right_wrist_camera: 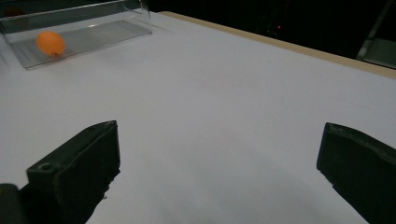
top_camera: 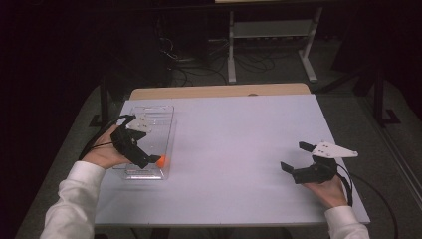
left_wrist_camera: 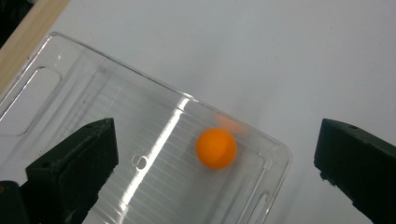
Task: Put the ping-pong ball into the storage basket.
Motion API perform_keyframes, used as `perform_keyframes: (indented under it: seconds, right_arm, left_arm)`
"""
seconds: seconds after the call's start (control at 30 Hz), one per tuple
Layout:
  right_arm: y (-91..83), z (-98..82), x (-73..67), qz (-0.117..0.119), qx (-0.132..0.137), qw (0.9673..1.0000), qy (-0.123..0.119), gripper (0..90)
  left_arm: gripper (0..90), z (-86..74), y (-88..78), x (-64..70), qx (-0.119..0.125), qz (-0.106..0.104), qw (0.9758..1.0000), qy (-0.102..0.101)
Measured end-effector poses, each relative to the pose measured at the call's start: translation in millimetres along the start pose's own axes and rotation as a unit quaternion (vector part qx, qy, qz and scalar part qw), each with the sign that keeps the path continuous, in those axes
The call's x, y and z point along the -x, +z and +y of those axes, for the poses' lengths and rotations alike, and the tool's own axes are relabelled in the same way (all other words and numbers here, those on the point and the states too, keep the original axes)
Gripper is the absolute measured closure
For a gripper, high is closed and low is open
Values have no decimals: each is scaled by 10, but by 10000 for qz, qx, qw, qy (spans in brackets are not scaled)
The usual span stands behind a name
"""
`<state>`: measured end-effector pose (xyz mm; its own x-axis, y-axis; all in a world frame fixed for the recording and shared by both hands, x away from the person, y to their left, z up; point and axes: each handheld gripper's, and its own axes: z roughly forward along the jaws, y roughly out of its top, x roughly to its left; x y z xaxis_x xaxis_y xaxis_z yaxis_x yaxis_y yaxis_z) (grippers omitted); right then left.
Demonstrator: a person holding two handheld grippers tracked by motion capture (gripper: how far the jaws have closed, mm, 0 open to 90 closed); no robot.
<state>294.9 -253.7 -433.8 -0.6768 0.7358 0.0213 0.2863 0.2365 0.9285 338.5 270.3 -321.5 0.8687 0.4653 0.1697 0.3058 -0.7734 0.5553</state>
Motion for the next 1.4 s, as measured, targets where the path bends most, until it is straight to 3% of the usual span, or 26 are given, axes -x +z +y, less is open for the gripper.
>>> perform_keyframes:
  seconds: [0.27,0.8,1.1,1.4]
  right_arm:
    - [2,0,-2,7,-1,10000,-9,0]
    - [-1,-3,3,-2,-10,10000,-5,0]
    - [-1,-2,1,-8,-13,10000,-6,0]
    - [0,-4,2,-11,-20,10000,-13,0]
  left_arm:
    - [0,-73,-26,31,336,16,9993,-170]
    - [0,-100,63,116,610,50,9979,-208]
    - [0,-146,64,136,788,107,9964,-286]
    - [0,-213,75,153,1053,190,9934,-412]
